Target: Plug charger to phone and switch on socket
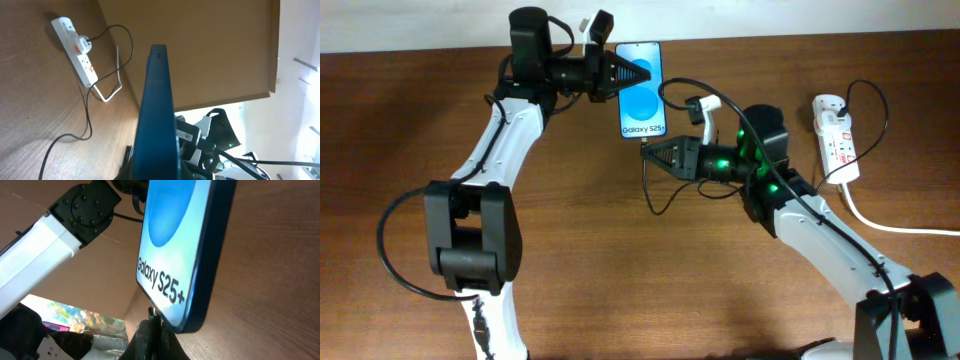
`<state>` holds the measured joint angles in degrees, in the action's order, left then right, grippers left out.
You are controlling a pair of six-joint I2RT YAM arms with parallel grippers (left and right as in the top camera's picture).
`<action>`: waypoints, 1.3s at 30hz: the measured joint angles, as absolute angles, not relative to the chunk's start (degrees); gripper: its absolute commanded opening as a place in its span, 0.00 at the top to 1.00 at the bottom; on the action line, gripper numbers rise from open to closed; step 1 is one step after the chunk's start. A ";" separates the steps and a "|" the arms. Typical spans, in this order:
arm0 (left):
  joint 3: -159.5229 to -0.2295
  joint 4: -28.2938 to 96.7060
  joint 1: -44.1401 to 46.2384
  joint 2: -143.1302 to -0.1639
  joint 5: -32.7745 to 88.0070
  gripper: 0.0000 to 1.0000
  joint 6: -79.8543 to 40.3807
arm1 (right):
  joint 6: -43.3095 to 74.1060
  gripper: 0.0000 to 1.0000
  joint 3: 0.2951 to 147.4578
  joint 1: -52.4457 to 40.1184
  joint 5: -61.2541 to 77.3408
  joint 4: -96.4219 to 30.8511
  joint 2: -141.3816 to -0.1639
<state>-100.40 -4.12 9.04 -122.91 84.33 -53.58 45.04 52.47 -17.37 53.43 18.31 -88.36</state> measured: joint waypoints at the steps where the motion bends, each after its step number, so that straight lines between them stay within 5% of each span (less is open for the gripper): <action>1: -100.40 -4.12 9.04 -122.91 84.55 1.00 -53.58 | 45.01 0.96 52.47 -17.41 53.45 18.31 -88.36; 39: -101.06 -4.21 11.25 -122.91 80.66 1.00 -54.02 | 44.36 0.96 52.27 -11.07 61.06 17.47 -88.36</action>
<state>-101.06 -4.21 11.25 -122.91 80.66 -54.02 44.36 52.27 -11.07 61.06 17.47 -88.36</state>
